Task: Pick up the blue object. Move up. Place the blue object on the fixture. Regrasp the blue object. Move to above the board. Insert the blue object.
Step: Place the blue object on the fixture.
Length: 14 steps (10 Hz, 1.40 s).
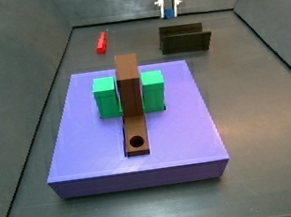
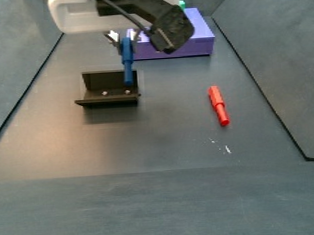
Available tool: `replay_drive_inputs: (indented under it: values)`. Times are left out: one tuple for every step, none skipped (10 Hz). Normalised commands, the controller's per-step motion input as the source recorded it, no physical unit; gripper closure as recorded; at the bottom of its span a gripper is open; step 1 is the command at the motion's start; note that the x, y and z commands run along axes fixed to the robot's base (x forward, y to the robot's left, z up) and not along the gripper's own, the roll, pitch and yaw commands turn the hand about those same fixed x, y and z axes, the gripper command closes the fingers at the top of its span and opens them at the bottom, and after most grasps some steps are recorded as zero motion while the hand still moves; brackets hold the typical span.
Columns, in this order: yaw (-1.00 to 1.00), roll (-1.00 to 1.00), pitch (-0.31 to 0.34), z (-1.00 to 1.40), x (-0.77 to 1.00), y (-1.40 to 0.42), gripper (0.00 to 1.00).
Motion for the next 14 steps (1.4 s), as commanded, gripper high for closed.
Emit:
replay_drive_inputs:
  values:
    - [-0.51,-0.44,0.08,0.13,0.41,0.0,1.0]
    - [-0.6,-0.51,0.103,0.14,0.47,0.0,1.0]
    - [-0.65,-0.34,0.071,0.02,0.44,0.0,1.0]
    - [-0.48,-0.27,0.06,0.11,0.23,0.0,1.0]
    - [0.0,-0.23,0.103,0.02,0.1,0.0,1.0]
    - [0.0,-0.53,0.129,0.0,0.13,0.04,1.0]
    - [0.0,-0.78,0.169,-0.03,0.13,0.13,1.0]
    - [0.0,-0.9,0.246,-0.02,0.11,0.17,1.0]
    - [0.0,-0.92,0.334,-0.01,0.19,0.17,1.0]
    - [0.0,-0.54,0.243,0.0,0.21,0.12,1.0]
    - [0.0,-0.26,0.137,-0.03,0.18,0.07,1.0]
    - [0.02,0.0,0.097,-0.21,0.33,0.0,1.0]
    - [0.0,0.05,0.074,-0.14,0.35,0.0,1.0]
    - [0.0,0.09,0.057,-0.1,0.36,0.0,1.0]
